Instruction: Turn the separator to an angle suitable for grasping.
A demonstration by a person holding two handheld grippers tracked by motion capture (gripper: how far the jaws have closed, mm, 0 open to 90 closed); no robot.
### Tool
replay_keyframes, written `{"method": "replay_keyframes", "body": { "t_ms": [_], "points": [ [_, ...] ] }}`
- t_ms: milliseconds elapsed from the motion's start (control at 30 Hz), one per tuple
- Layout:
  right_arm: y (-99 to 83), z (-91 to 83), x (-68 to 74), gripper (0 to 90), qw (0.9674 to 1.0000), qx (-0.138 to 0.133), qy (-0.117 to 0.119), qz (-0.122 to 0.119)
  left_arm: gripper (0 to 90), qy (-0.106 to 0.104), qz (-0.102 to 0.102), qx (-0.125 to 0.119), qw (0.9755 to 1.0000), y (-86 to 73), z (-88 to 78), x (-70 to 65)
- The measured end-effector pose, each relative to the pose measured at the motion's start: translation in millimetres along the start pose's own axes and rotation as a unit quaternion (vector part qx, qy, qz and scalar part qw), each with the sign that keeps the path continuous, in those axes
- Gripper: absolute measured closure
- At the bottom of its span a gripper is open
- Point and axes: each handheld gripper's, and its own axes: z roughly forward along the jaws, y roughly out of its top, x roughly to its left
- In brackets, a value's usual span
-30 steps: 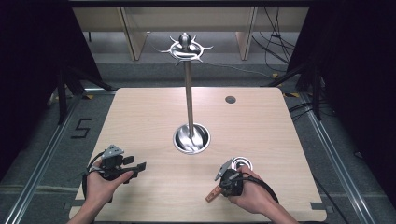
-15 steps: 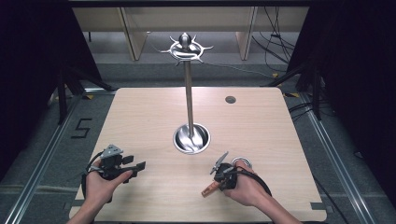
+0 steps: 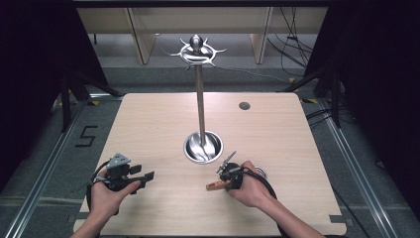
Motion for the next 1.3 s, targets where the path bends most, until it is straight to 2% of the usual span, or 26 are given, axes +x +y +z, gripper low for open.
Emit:
{"method": "replay_keyframes", "body": {
  "t_ms": [100,133,167,333,400,467,533,567,633,700,767,800,833,867,900,933,967,1000,1033,1067,1100,1133,1167,1200,1233,1300],
  "points": [
    [4.8,-0.1,-6.5,90.0,0.9998,0.0,0.0,0.018,37.7,-0.001,0.008,0.009,0.9999,0.0,-1.0,1.1],
    [6.2,-0.5,-9.0,90.0,0.9998,-0.004,-0.001,0.02,37.7,-0.001,0.006,0.008,0.9999,0.0,-0.7,0.8],
    [7.4,-0.8,-12.3,90.0,0.9999,-0.007,-0.003,0.015,37.7,-0.001,-0.006,-0.003,1.0,-0.4,1.0,-1.0],
    [14.7,-0.8,-22.1,90.0,0.9992,-0.013,-0.008,0.038,37.7,-0.003,-0.007,-0.001,1.0,-0.3,1.2,-1.1],
    [17.3,-0.2,-26.3,90.0,0.9991,-0.014,-0.011,0.038,37.7,0.0,0.007,0.008,0.9999,0.0,-0.8,0.9],
    [18.9,0.3,-29.7,90.0,0.999,-0.016,-0.015,0.038,37.7,0.0,0.0,0.003,1.0,-0.5,0.0,0.4],
    [19.5,0.5,-32.3,90.0,0.9986,-0.016,-0.012,0.048,37.7,-0.001,0.014,0.012,0.9998,-0.1,-1.0,2.8],
    [19.5,0.5,-34.7,90.0,0.9987,-0.018,-0.014,0.045,37.7,-0.002,0.009,0.008,0.9999,-0.2,-0.3,2.0],
    [18.9,-1.6,-37.5,90.0,0.9987,-0.019,-0.011,0.046,37.7,-0.001,0.006,0.01,0.9999,0.1,-0.3,1.2],
    [18.5,-13.0,-41.4,84.4,0.9982,-0.037,-0.004,0.048,37.7,-0.001,0.004,0.005,1.0,-0.3,0.4,0.7],
    [18.8,-19.5,-45.2,80.4,0.998,-0.048,-0.006,0.041,37.7,-0.003,-0.001,0.001,1.0,-0.5,1.4,0.1],
    [18.9,-28.1,-51.2,73.3,0.9982,-0.05,-0.011,0.032,37.7,-0.002,-0.008,-0.003,1.0,-0.5,2.4,-0.8],
    [18.9,-28.1,-51.2,73.3,0.9982,-0.05,-0.011,0.032,37.7,-0.003,-0.004,-0.003,1.0,-0.5,2.8,0.0],
    [18.3,-31.1,-53.5,71.0,0.9984,-0.044,-0.013,0.033,37.7,-0.004,0.009,0.006,0.9999,-0.2,1.9,1.8],
    [17.8,-32.7,-56.0,68.0,0.9987,-0.042,-0.014,0.025,37.7,-0.004,-0.008,-0.002,1.0,-0.3,3.5,-1.1],
    [17.0,-33.9,-58.5,63.6,0.999,-0.038,-0.016,0.017,37.7,-0.004,-0.008,-0.003,1.0,-0.4,3.6,-1.4],
    [15.9,-33.9,-61.9,59.4,0.9995,-0.029,-0.011,0.006,37.7,-0.003,0.007,0.013,0.9999,0.2,1.4,0.5],
    [14.5,-34.2,-64.5,57.2,0.9999,-0.015,0.001,-0.004,37.7,-0.004,0.002,0.01,0.9999,-0.2,1.9,-0.2],
    [13.7,-33.8,-65.5,57.1,0.9996,-0.02,0.004,-0.018,37.7,-0.003,-0.009,0.001,1.0,-0.7,3.3,-1.5],
    [12.5,-33.7,-66.7,56.6,0.9991,-0.03,0.011,-0.027,37.7,-0.004,0.003,0.008,1.0,-0.6,2.6,1.1],
    [10.9,-33.4,-69.2,55.6,0.9992,-0.028,0.006,-0.029,37.7,-0.006,0.012,0.021,0.9997,0.0,1.1,2.8],
    [10.5,-33.3,-70.1,54.9,0.9989,-0.027,0.008,-0.037,37.7,-0.004,0.001,0.019,0.9998,-0.5,2.1,2.2],
    [9.5,-33.1,-68.5,54.1,0.9991,-0.025,0.011,-0.033,37.7,-0.004,0.004,0.022,0.9997,-0.6,2.2,2.6],
    [8.3,-32.3,-69.6,54.1,0.9989,-0.019,0.006,-0.043,37.7,-0.002,-0.001,0.016,0.9999,-0.9,3.4,1.8],
    [8.3,-32.3,-69.6,54.1,0.9989,-0.019,0.006,-0.043,37.7,0.0,0.01,0.011,0.9999,-0.8,4.6,2.8],
    [8.2,-32.3,-70.4,54.1,0.9984,-0.022,0.007,-0.051,37.7,-0.005,0.003,0.019,0.9998,-1.1,2.8,0.9]
  ]
}}
